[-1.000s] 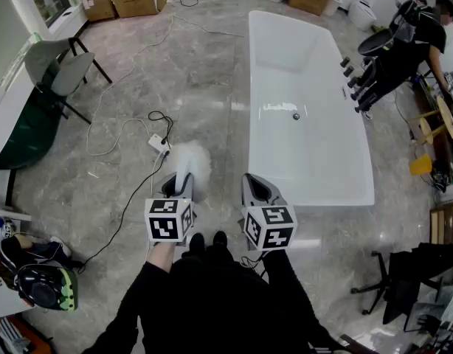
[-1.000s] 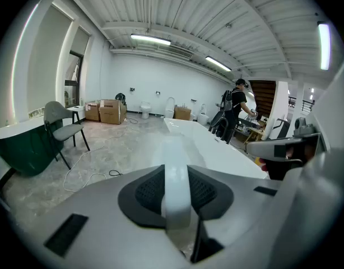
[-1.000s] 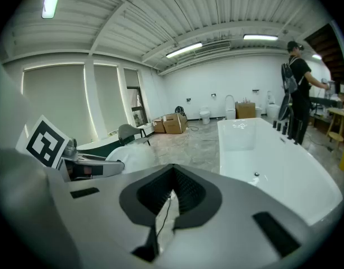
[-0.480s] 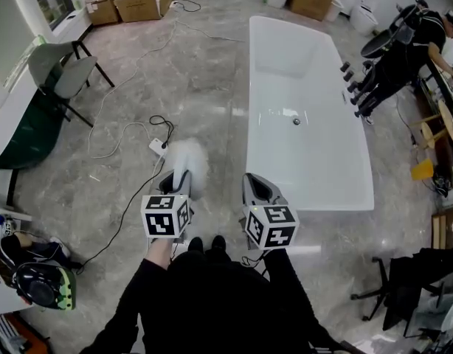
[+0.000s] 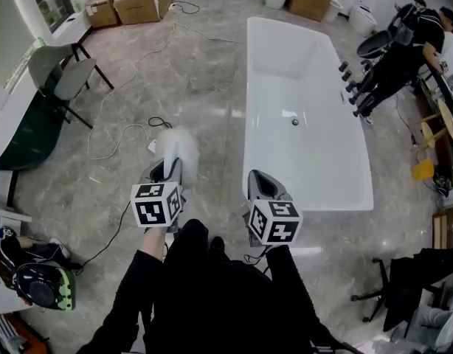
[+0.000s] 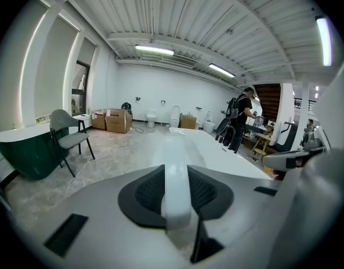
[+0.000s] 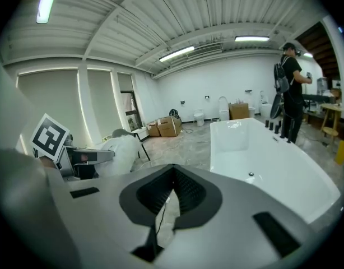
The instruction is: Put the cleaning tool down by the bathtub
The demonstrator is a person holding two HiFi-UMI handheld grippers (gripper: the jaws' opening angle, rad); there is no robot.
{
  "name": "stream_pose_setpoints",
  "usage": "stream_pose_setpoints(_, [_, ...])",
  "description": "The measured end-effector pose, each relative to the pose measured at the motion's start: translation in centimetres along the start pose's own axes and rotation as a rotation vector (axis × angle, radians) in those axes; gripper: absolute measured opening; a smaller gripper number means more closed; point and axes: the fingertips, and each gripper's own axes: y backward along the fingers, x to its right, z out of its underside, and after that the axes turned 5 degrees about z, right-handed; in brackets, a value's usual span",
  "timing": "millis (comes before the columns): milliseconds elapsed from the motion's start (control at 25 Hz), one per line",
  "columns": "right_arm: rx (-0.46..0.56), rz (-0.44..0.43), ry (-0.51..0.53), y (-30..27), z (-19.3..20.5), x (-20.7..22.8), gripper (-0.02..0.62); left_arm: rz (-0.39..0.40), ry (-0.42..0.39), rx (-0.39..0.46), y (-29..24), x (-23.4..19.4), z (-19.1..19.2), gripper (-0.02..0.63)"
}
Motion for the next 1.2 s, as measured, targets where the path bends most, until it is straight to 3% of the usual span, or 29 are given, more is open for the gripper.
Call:
stream_pose_setpoints(400, [-0.003, 0.042, -0.032, -5.1, -2.2, 0.3, 0.0, 0.007, -0.012, -0.017, -5.5, -4.5, -2.1, 0.095])
stream_pose_setpoints(880, [-0.104, 0.131, -0.06, -23.3, -7.5, -2.2, 0.0, 0.095, -0.022, -0.12, -20.7, -16.2, -7.6, 0.095])
stream_pose_setpoints(1200, [-0.158, 0.201, -0.045, -29.6, -9.1, -2.3, 0.0, 0.134, -0.034, -0.195, -28.0, -20.8, -9.2, 0.095])
